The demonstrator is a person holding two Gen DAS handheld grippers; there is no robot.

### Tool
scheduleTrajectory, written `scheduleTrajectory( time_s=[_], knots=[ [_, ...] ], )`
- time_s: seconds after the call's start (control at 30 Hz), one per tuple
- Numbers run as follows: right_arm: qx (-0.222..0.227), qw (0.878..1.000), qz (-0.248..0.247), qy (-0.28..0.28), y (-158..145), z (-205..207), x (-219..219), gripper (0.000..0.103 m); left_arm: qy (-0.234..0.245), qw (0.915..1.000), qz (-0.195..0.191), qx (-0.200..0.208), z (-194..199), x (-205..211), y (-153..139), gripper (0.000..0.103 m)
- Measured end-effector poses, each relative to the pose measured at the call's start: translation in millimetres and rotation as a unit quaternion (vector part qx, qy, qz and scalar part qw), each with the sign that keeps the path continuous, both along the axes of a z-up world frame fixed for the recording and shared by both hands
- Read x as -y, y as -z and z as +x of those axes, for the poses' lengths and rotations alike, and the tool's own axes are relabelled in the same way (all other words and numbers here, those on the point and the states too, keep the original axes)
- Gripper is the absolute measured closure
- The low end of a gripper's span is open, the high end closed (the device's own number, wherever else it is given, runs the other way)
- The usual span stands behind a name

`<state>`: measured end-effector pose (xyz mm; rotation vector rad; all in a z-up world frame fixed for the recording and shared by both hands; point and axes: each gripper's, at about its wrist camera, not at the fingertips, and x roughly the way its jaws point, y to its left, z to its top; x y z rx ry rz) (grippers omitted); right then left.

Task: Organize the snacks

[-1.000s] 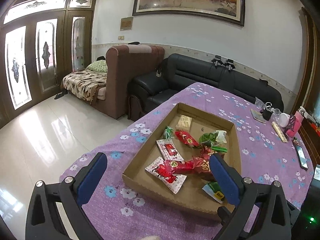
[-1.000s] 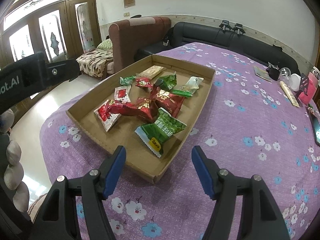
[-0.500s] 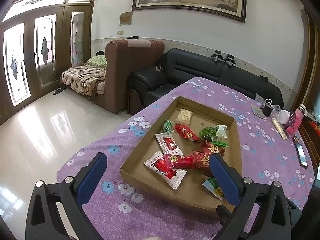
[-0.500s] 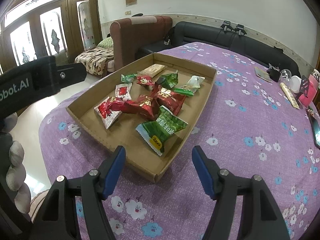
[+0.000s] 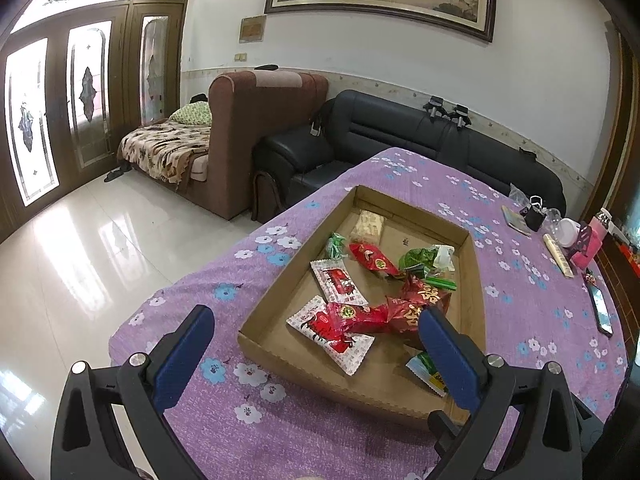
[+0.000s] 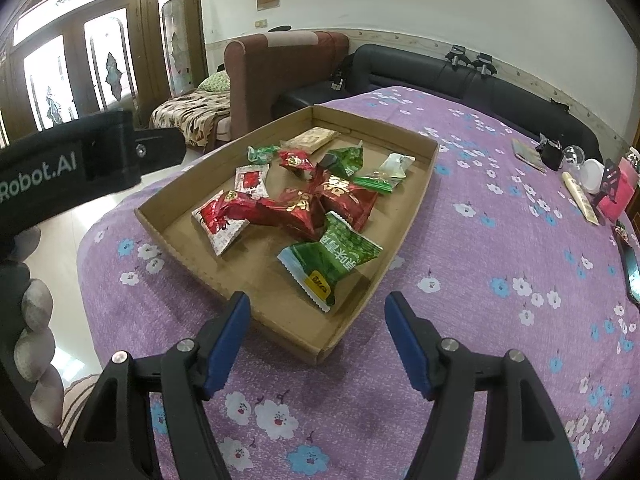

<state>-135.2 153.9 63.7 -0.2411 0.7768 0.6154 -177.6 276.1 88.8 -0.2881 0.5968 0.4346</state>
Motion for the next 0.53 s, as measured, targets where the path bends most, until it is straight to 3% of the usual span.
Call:
scheduleTrajectory(
  time_s=[0.53],
  knots=[
    [-0.001, 1.000, 0.000, -0.005, 0.8, 0.9, -0.1, 0.029, -0.006, 0.9999, -0.008, -0.007, 1.2, -4.2, -0.8, 0.000]
  ],
)
